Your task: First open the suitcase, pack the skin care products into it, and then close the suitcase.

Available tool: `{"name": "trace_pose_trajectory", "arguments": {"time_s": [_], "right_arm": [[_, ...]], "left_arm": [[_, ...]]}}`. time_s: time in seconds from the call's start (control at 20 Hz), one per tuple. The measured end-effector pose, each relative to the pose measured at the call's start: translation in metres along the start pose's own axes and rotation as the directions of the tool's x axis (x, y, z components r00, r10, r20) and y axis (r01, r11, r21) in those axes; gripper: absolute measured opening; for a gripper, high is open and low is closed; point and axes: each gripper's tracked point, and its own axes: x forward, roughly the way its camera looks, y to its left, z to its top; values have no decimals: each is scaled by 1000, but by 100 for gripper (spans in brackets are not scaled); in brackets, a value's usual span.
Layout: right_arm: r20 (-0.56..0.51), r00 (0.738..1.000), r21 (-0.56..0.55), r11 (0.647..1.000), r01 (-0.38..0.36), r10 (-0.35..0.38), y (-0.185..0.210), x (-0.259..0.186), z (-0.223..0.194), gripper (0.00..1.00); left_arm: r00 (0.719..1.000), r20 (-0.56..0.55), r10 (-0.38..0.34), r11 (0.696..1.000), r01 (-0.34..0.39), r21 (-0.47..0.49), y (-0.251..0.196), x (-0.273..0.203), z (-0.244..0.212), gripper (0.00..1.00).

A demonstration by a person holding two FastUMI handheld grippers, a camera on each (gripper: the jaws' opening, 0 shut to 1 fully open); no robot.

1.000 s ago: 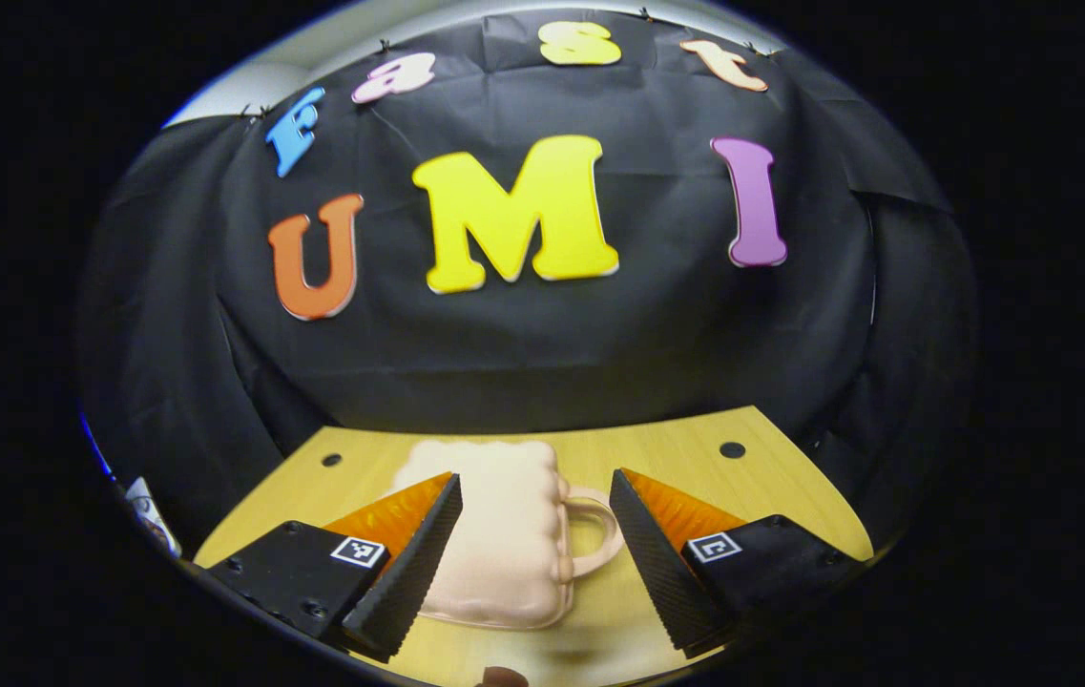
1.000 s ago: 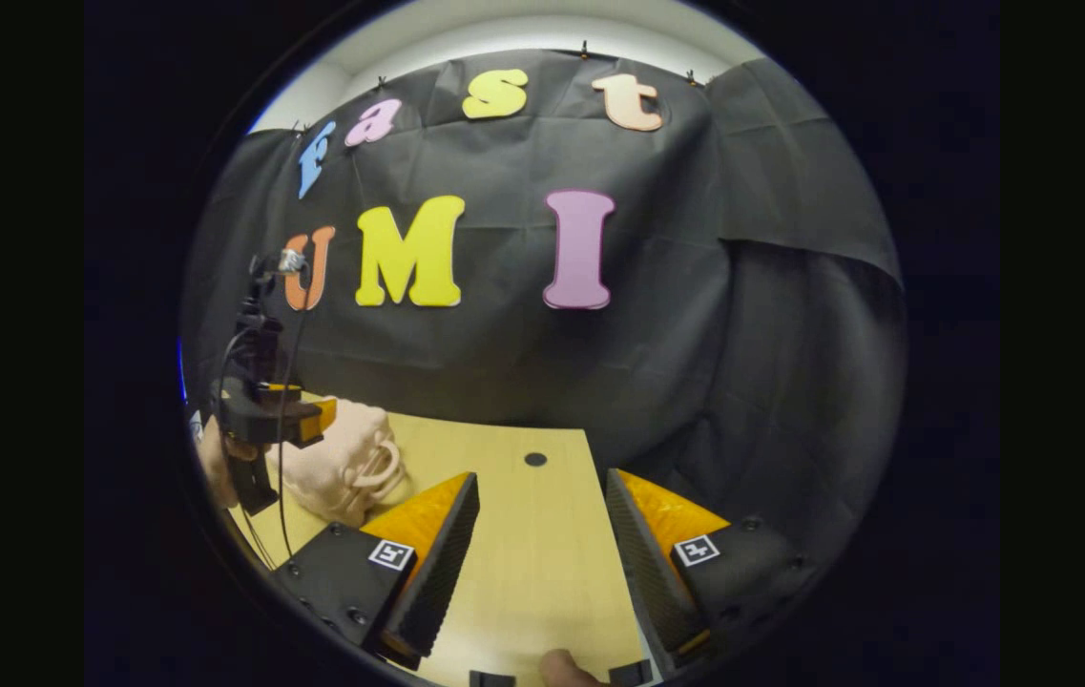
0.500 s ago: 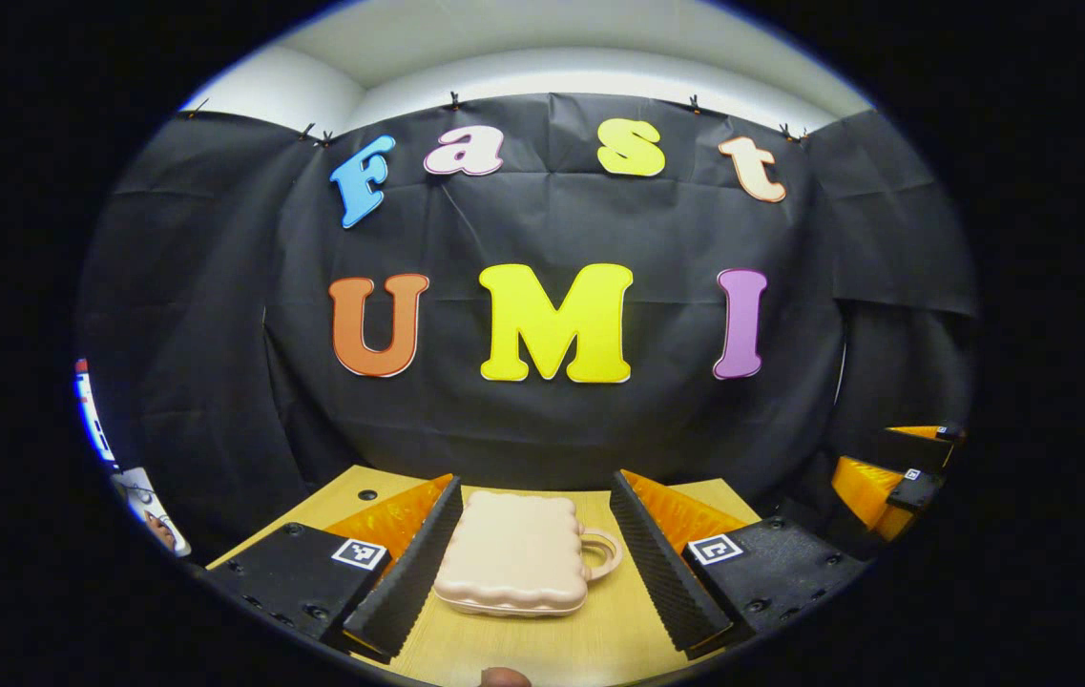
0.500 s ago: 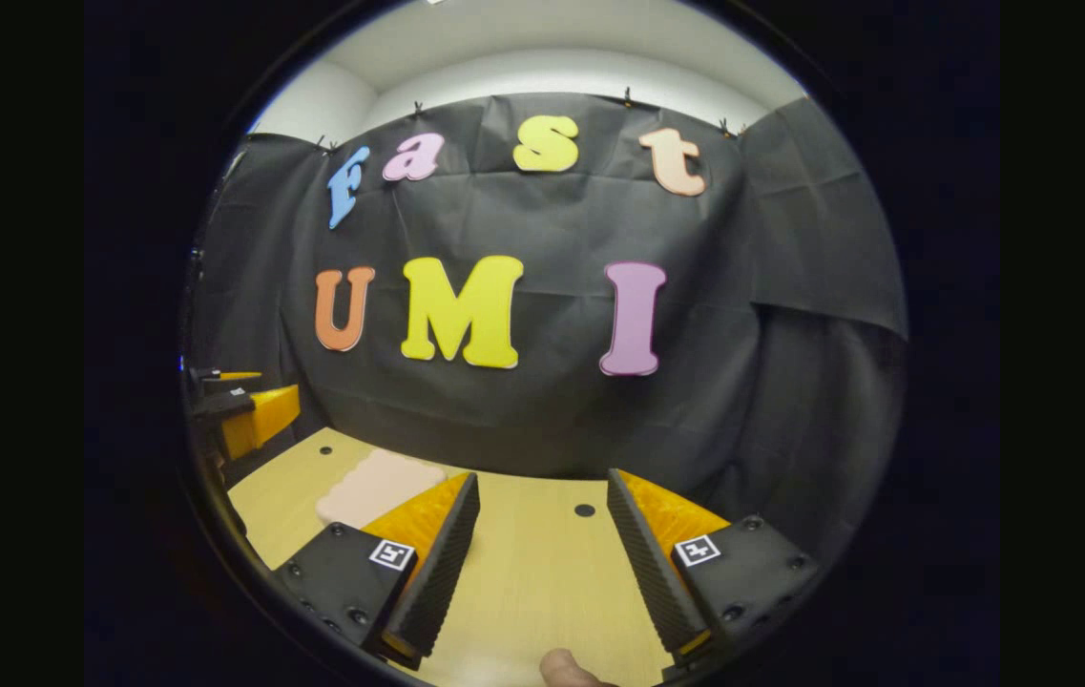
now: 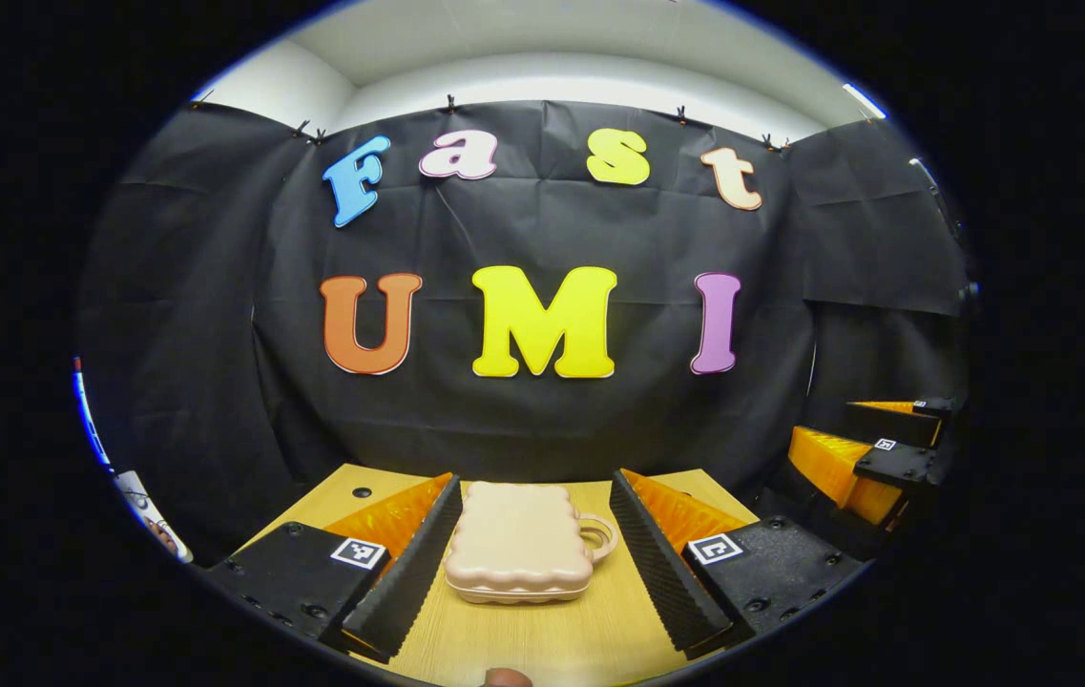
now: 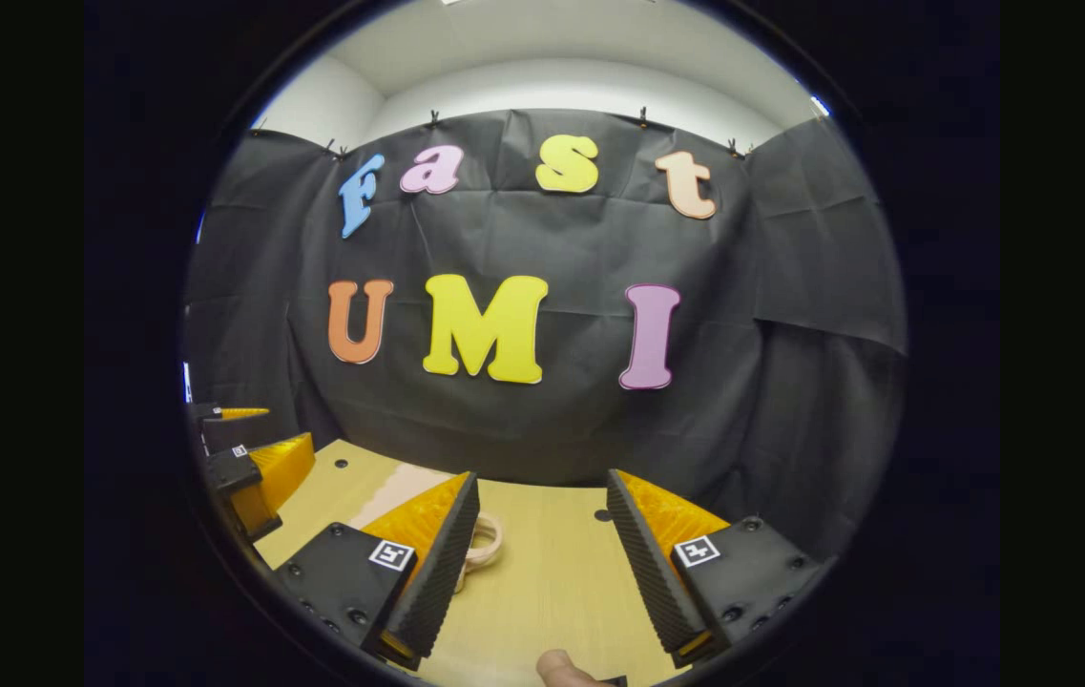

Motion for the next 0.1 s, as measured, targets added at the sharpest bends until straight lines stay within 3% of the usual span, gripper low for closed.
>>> {"name": "trace_pose_trajectory", "arguments": {"time_s": [0.1], "right_arm": [[3, 1000, -13, 1000, 6, -6, 4, 1, 4, 80]], "left_arm": [[1000, -2, -5, 1000, 5, -14, 5, 0, 0, 99]]}}
